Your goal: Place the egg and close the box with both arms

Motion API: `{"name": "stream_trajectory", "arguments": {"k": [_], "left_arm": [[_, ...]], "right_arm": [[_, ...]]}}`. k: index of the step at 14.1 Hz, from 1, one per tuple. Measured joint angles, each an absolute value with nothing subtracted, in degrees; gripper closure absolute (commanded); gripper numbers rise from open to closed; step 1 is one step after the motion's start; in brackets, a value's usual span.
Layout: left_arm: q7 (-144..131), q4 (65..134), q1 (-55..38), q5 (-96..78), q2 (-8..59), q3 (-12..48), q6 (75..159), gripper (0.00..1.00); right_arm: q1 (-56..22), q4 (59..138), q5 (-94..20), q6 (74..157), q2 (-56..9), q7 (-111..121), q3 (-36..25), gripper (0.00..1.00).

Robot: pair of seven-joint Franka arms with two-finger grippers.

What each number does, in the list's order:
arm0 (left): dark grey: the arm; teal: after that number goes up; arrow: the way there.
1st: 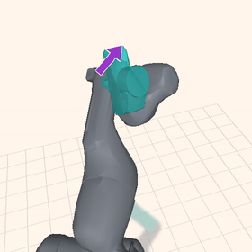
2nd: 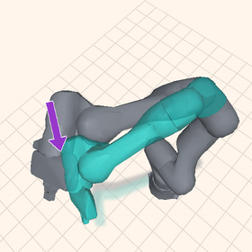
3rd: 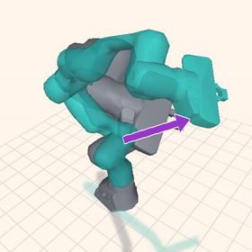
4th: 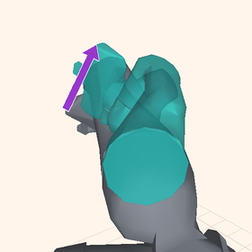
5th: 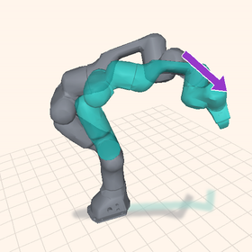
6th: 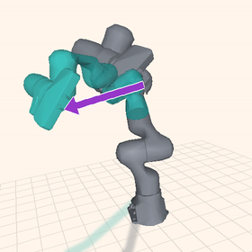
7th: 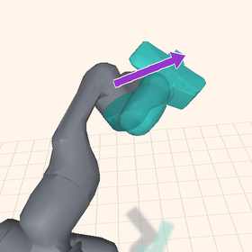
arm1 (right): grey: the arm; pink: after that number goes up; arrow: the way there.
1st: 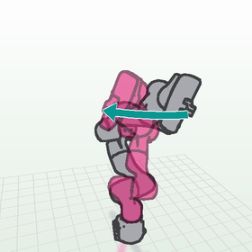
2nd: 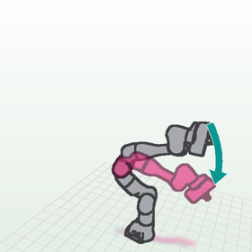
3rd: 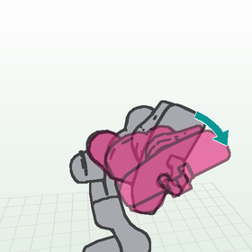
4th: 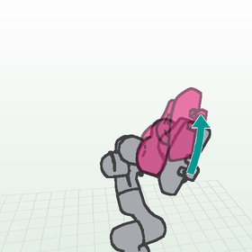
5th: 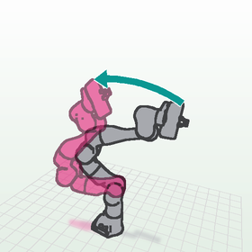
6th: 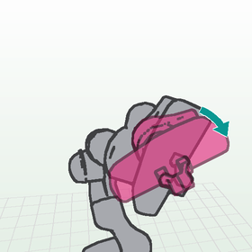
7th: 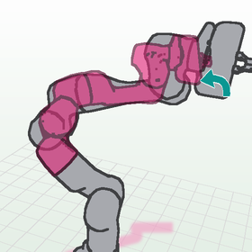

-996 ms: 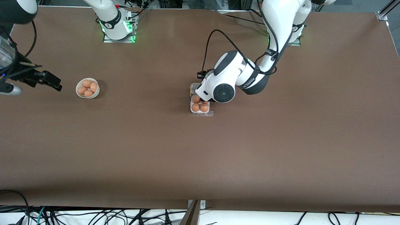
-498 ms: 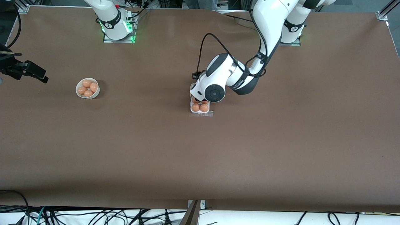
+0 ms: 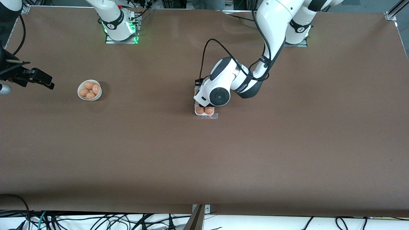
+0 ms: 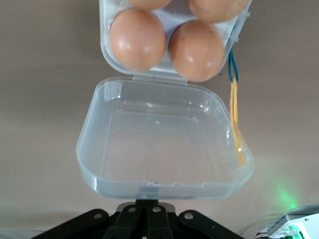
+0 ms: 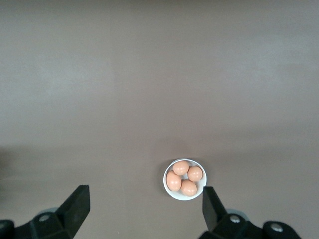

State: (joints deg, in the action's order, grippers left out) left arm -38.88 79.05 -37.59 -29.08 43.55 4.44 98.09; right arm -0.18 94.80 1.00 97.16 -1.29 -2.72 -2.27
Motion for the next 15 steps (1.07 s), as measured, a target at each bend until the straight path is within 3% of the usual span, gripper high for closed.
{"name": "stream_trajectory", "arguments": {"k": [10,11,13,15], "left_arm": [[-38.9,74.2,-37.4,-29.1,43.6,-0.3,101.6,0.97],[-38.9,73.5,-37.3,-29.1,43.6,-1.4,101.6,0.92],[-38.9,72.7,-37.2,-29.1,43.5,-3.5,101.6,0.67],[-38.9,71.9,-37.2,-28.5,43.3,-7.0,101.6,0.30]], "right_arm": [[-0.2,94.6,1.0,97.8,-1.3,-2.6,-2.3,0.00],[-0.2,94.5,1.0,97.8,-1.3,-2.6,-2.3,0.00],[-0.2,94.5,1.0,97.8,-1.3,-2.6,-2.3,0.00],[-0.2,94.5,1.0,97.9,-1.3,-2.5,-2.3,0.00]]}}
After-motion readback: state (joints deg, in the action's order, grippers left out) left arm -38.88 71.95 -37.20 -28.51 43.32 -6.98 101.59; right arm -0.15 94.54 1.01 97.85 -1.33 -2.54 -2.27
